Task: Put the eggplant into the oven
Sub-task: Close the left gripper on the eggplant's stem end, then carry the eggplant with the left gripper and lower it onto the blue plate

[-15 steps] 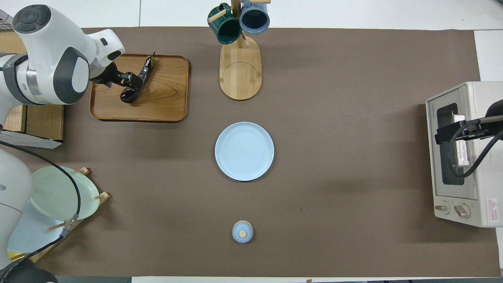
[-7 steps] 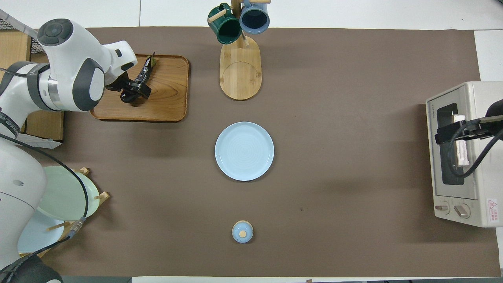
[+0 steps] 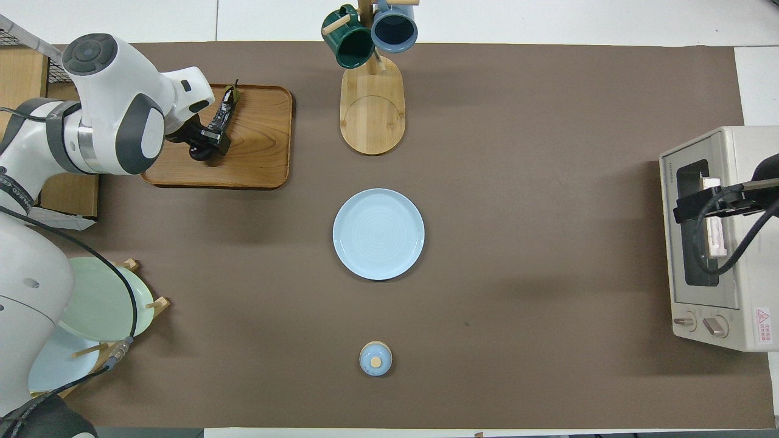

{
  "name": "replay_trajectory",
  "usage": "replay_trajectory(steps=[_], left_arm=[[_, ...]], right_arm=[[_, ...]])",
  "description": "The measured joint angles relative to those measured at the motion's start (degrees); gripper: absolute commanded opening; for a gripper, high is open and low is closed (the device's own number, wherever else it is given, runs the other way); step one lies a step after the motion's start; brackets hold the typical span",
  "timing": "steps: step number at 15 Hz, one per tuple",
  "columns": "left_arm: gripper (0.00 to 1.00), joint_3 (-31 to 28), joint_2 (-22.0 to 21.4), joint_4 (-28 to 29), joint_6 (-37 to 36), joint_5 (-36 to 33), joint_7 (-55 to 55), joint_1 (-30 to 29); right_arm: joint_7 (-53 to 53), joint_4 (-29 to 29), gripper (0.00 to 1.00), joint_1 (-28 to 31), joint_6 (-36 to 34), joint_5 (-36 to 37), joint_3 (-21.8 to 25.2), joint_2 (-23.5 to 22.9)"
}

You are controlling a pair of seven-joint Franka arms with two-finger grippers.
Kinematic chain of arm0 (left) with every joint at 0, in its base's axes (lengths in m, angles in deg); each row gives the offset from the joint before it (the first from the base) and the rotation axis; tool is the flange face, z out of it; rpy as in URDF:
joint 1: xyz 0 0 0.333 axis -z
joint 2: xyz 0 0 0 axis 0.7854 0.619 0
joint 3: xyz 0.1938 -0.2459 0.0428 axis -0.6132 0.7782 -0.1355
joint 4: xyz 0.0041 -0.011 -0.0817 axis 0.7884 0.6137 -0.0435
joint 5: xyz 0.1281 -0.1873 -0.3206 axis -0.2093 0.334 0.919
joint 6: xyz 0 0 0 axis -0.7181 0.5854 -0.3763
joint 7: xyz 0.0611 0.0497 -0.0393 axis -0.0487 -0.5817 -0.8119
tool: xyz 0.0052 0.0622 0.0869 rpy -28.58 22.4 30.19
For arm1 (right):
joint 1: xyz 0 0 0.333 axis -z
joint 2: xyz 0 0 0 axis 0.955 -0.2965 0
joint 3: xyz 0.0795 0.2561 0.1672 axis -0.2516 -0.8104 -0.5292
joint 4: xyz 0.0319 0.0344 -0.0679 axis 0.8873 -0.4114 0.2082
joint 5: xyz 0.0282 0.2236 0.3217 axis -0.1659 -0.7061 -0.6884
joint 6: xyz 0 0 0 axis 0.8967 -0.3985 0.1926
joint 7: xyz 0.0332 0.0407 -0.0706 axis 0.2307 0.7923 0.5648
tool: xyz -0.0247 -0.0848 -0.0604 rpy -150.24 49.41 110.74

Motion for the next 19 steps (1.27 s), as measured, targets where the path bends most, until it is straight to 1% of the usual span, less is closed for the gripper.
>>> replay_trajectory(steps=[1, 4, 6, 8, 10, 12, 15, 17, 19], left_arm=[[0.0, 0.0, 0.0, 0.0, 0.0, 0.0, 0.0, 0.0], [0.0, 0.0, -0.2, -0.8, -1.7, 0.0, 0.0, 0.0], [0.0, 0.2, -1.6, -1.7, -3.7, 0.6, 1.2, 0.3], [0.0, 0.4, -5.0, -1.6, -6.9, 1.9, 3.8, 1.0], [0.0, 0.5, -9.7, -1.1, -11.8, 3.9, 7.8, 1.8], [0.0, 0.7, -14.8, 1.1, -16.1, 4.9, 12.3, 3.8], [0.0, 0.8, -20.8, 7.8, -16.9, 7.0, 17.5, 8.0], [0.0, 0.9, -23.0, 11.6, -16.8, 7.2, 19.1, 9.5], [0.0, 0.5, -23.8, 13.4, -16.2, 8.1, 20.1, 9.3]], right_arm=[[0.0, 0.0, 1.0, 0.0, 0.0, 0.0, 0.0, 0.0], [0.0, 0.0, 1.0, 0.0, 0.0, 0.0, 0.0, 0.0], [0.0, 0.0, 1.0, 0.0, 0.0, 0.0, 0.0, 0.0], [0.0, 0.0, 1.0, 0.0, 0.0, 0.0, 0.0, 0.0], [0.0, 0.0, 1.0, 0.0, 0.0, 0.0, 0.0, 0.0], [0.0, 0.0, 1.0, 0.0, 0.0, 0.0, 0.0, 0.0], [0.0, 0.0, 1.0, 0.0, 0.0, 0.0, 0.0, 0.0], [0.0, 0.0, 1.0, 0.0, 0.0, 0.0, 0.0, 0.0], [0.0, 0.0, 1.0, 0.0, 0.0, 0.0, 0.0, 0.0]])
